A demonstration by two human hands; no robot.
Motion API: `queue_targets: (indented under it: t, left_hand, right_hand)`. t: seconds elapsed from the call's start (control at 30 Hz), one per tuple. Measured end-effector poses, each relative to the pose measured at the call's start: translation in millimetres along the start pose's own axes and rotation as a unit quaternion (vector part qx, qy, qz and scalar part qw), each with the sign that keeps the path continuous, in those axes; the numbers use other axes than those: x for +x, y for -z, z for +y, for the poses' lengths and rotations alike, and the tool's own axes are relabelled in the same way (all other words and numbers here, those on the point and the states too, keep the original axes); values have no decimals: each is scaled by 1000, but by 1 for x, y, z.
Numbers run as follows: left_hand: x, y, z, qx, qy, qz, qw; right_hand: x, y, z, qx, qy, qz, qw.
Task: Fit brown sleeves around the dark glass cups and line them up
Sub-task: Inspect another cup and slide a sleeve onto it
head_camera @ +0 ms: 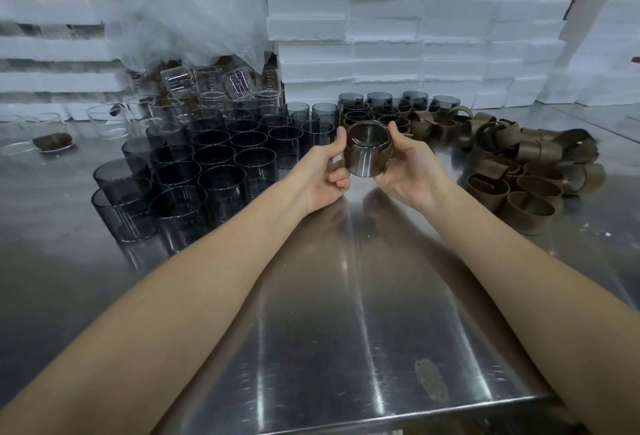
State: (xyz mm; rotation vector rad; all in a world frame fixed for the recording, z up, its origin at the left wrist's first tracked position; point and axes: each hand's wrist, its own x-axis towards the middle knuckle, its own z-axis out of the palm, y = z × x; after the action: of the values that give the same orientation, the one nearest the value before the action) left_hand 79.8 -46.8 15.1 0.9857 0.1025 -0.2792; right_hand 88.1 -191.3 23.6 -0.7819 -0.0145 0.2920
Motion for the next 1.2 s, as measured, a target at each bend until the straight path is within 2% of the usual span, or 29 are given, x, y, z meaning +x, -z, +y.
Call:
queue_targets:
  t: [0.33,0.47,0.57,0.63,0.67,0.73,0.77,0.97,1.03,1.2]
  left_hand:
    - [-2,-1,0,-23,-10,-2,1000]
    - [0,2,-5,0,-56,-8,998]
    - [4,3,-9,63,-146,12,987]
    - [5,8,-8,155,-216,23,964]
    - [5,14,-7,236,-252,23,938]
    - [4,24,-4,407,-311,13,859]
    - [5,28,-2,459,-324,5,827]
    - [7,30,-5,526,-364,-56,767]
    - [7,30,-6,512,-380,-48,769]
    - [6,30,-5,440,-348,-36,827]
  right_hand:
    - [2,1,0,10,8,-13,1000]
    - [2,2,7,-141,58,-5,988]
    - [1,6,10,-286,81,-47,953]
    - [2,13,12,-373,118,-67,918]
    - [3,16,12,-409,152,-60,898]
    - [3,19,12,-466,218,-38,856]
    - [4,22,11,-486,244,-39,839]
    - [4,28,12,-567,331,-53,752]
    - [4,26,13,-584,329,-65,739]
    - [3,25,13,-560,273,-108,775]
